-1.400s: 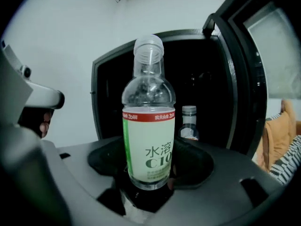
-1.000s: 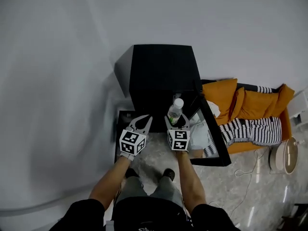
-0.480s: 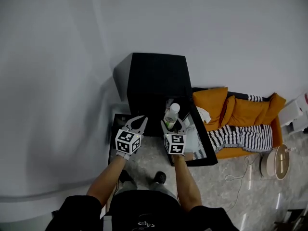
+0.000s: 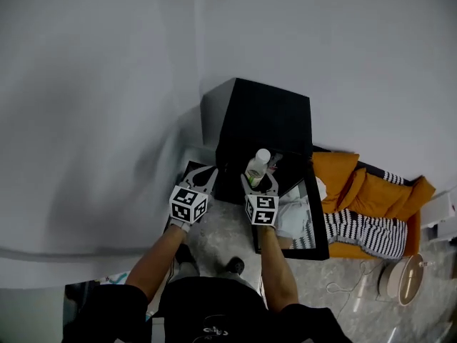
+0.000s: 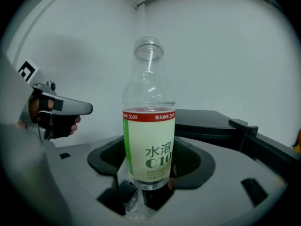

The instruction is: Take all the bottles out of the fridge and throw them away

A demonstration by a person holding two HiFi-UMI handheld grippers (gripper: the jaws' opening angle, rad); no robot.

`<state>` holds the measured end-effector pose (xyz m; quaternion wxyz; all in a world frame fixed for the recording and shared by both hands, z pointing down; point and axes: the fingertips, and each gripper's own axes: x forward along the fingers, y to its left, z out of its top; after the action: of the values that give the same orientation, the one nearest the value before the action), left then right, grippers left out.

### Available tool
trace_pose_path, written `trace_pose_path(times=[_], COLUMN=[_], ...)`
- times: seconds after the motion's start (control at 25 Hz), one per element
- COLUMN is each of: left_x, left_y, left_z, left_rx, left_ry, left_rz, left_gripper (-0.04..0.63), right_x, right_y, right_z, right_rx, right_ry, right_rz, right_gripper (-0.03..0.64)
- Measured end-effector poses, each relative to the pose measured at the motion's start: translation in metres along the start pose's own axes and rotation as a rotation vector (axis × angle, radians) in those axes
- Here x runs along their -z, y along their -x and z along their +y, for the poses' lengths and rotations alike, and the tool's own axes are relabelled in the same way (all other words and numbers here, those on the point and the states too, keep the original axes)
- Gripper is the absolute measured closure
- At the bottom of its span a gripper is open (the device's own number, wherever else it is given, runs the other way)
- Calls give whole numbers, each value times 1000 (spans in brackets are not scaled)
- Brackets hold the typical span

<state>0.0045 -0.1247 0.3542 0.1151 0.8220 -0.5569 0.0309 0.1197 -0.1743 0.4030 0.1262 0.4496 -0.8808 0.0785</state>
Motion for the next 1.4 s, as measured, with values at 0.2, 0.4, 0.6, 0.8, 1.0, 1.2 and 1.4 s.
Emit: trace_pose_path(times=[0.2,0.4,0.6,0.8,1.0,1.2,1.4], left_x=[-8,-11,-6,7,22,51,100], left_y=[42,90,120,130,132,117,94], left_z=[39,78,99,115,122,150,174], left_rx=[-97,-223,-276,-293,-284,-273,-240], left_ry=[8,28,43,61,65,82,124], left_rz=[-14,-43,-52,-37,-6,20,56], left_gripper=[589,589,589,589,589,589,589], right_x=[-12,-21,-19,-11,4,32,82], right_y=[-22,-40,-47,-59,-69,-101,-132], right_z=[58,123,164,180,189,199,198], right_rx=[-110,-241,-301,-321,-329,-349,-368], right_ry=[32,76,103,109,104,109,98], right_rz=[-1,-5,3,22,56,88,116], right_gripper=[308,308,308,308,308,308,308])
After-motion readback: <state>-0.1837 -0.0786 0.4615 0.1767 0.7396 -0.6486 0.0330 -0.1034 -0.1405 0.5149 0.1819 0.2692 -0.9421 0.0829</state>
